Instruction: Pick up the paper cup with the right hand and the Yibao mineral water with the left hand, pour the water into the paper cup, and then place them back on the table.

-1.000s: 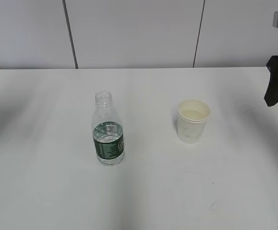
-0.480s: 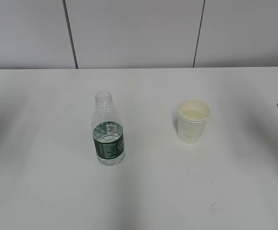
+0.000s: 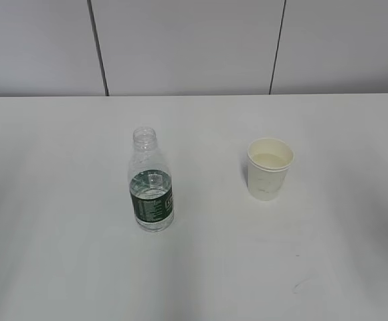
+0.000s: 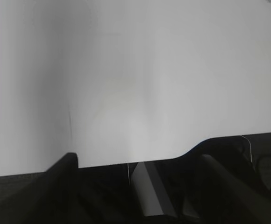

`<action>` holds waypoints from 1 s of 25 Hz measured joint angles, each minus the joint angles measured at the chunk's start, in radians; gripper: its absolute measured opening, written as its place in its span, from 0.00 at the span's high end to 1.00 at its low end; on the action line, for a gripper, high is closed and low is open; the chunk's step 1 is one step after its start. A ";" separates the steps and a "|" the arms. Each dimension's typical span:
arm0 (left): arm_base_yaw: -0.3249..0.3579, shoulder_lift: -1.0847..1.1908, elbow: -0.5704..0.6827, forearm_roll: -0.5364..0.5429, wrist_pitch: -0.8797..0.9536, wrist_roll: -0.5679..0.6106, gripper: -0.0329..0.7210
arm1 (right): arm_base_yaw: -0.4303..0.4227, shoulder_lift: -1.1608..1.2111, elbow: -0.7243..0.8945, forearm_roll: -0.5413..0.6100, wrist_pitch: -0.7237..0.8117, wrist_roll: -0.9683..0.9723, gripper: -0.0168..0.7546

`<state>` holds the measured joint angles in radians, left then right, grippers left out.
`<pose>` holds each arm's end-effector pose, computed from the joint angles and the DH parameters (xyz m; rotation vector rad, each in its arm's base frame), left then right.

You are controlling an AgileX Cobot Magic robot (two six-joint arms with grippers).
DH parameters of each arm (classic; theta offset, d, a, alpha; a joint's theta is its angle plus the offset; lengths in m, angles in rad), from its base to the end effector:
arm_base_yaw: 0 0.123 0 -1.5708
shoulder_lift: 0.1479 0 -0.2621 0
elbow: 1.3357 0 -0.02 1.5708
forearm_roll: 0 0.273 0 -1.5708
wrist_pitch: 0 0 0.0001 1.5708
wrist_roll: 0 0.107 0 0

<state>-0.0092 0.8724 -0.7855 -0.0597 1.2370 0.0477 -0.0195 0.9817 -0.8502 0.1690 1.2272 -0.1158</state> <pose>0.1708 -0.0076 0.2655 0.0657 2.8048 -0.0747 0.1935 0.0132 0.2671 -0.0894 2.8237 0.2081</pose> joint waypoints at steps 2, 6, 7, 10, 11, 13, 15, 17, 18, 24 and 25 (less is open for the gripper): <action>0.000 -0.058 0.055 0.000 0.000 0.000 0.32 | 0.000 -0.050 0.051 0.000 0.000 -0.006 0.21; 0.000 -0.175 0.154 0.000 -0.012 0.000 0.32 | 0.000 -0.137 0.165 0.000 -0.002 -0.018 0.21; 0.000 -0.204 0.174 0.000 -0.017 0.000 0.32 | 0.000 -0.155 0.196 0.000 -0.002 -0.020 0.21; 0.000 -0.282 0.217 0.001 -0.020 0.001 0.33 | 0.000 -0.218 0.277 0.000 -0.008 -0.020 0.21; 0.000 -0.309 0.224 0.001 -0.022 0.001 0.33 | 0.000 -0.244 0.301 -0.002 -0.011 -0.020 0.21; 0.000 -0.356 0.228 0.001 -0.029 0.001 0.33 | 0.000 -0.295 0.327 -0.008 -0.023 -0.022 0.21; 0.000 -0.403 0.232 0.001 -0.042 0.001 0.33 | 0.000 -0.344 0.331 -0.015 -0.044 -0.022 0.21; 0.000 -0.451 0.232 0.001 -0.046 0.001 0.33 | 0.000 -0.398 0.333 -0.030 -0.053 -0.022 0.21; 0.000 -0.475 0.232 0.001 -0.050 0.001 0.33 | 0.000 -0.420 0.338 -0.037 -0.059 -0.022 0.21; 0.000 -0.633 0.267 -0.010 -0.118 0.001 0.33 | 0.000 -0.587 0.364 -0.049 -0.087 -0.022 0.21; 0.000 -0.663 0.271 -0.012 -0.124 0.001 0.33 | 0.000 -0.614 0.366 -0.050 -0.087 -0.022 0.21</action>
<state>-0.0092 0.2097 -0.5141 -0.0716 1.1132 0.0484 -0.0195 0.3677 -0.4842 0.1190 1.1398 -0.1382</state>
